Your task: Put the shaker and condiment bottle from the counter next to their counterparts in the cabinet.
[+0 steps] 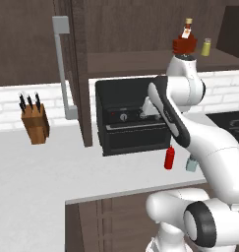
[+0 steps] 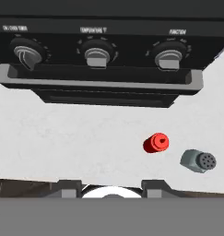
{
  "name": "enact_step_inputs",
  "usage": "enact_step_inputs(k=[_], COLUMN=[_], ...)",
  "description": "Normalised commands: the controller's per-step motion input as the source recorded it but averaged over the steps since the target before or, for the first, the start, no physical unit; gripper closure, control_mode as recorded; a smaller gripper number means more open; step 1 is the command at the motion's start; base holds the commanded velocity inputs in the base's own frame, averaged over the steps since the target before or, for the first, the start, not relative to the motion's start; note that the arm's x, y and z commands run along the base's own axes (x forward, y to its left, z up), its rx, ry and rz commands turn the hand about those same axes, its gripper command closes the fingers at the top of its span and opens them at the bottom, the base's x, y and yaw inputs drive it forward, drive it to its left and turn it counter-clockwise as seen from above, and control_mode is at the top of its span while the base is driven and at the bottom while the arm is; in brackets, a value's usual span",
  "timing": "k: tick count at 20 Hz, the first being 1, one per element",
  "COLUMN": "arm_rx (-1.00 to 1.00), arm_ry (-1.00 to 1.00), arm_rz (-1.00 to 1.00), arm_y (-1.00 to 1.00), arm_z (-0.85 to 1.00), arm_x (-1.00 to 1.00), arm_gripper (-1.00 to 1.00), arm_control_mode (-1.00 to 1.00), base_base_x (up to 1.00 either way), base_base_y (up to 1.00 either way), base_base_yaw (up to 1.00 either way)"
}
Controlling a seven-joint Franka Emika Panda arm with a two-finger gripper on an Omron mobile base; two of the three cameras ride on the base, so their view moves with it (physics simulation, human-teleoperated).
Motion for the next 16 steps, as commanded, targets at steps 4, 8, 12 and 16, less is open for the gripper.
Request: enact_step_inputs(k=[4, 8, 12, 16], arm_rx=[0.0, -0.01, 0.0, 0.0], arm_ry=[-0.02, -0.05, -0.15, -0.08], arm_rz=[0.0, 0.0, 0.01, 0.04], arm_y=[0.0, 0.0, -0.26, -0.48], arm_z=[-0.02, -0.22, -0.09, -0.19], arm_x=[-0.11, -0.38, -0.28, -0.06], arm_gripper=[-1.0, -1.0, -1.0, -1.0], arm_control_mode=[-1.0, -1.0, -1.0, -1.0], base_base_x=[0.0, 0.0, 0.0, 0.0], base_base_y=[0.0, 0.0, 0.0, 0.0], base_base_yaw=[0.0, 0.0, 0.0, 0.0])
